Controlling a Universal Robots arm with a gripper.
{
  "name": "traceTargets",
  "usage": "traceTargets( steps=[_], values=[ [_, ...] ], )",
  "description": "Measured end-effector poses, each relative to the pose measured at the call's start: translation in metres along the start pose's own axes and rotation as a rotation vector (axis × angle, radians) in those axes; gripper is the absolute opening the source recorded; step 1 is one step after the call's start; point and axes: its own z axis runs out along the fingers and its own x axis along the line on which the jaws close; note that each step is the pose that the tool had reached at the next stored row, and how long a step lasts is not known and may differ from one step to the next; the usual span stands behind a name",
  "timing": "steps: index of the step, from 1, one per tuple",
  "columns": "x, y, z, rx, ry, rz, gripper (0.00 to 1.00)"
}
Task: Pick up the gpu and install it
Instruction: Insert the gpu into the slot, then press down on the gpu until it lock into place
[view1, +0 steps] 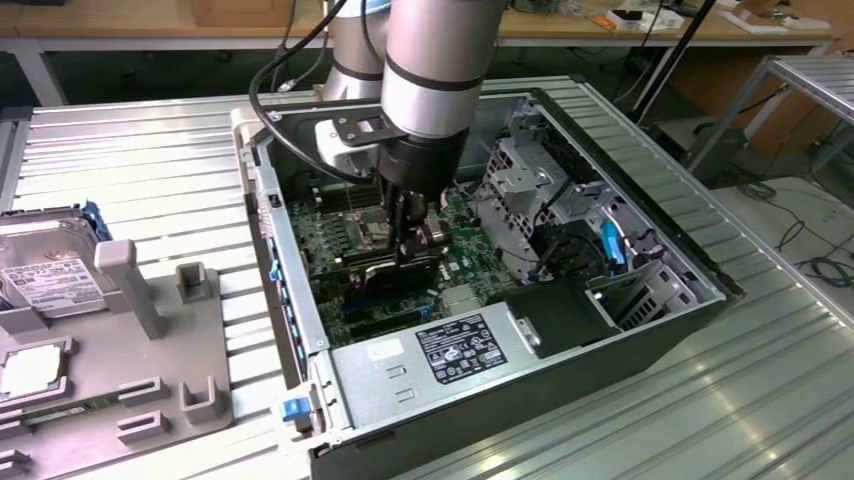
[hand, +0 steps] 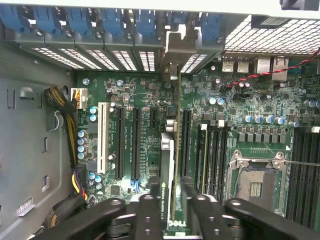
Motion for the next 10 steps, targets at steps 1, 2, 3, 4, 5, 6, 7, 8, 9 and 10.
traceTargets(
  steps=[1, 2, 3, 4, 5, 6, 7, 8, 9, 10],
  values=[
    [0.0, 0.0, 0.0, 0.0, -0.0004, 0.0, 0.2],
    [0.0, 0.0, 0.0, 0.0, -0.0006, 0.0, 0.14],
    [0.0, 0.0, 0.0, 0.0001, -0.001, 0.0, 0.11],
    [0.0, 0.0, 0.0, 0.0001, -0.0012, 0.0, 0.11],
    [0.0, 0.0, 0.0, 0.0001, -0.0013, 0.0, 0.11],
    [0.0, 0.0, 0.0, 0.0001, -0.0015, 0.0, 0.11],
    [0.0, 0.0, 0.0, 0.0001, -0.0017, 0.0, 0.11],
    [0.0, 0.0, 0.0, 0.0001, -0.0025, 0.0, 0.11],
    [0.0, 0.0, 0.0, 0.0001, -0.0029, 0.0, 0.11],
    [0.0, 0.0, 0.0, 0.0002, -0.0034, 0.0, 0.11]
  ],
)
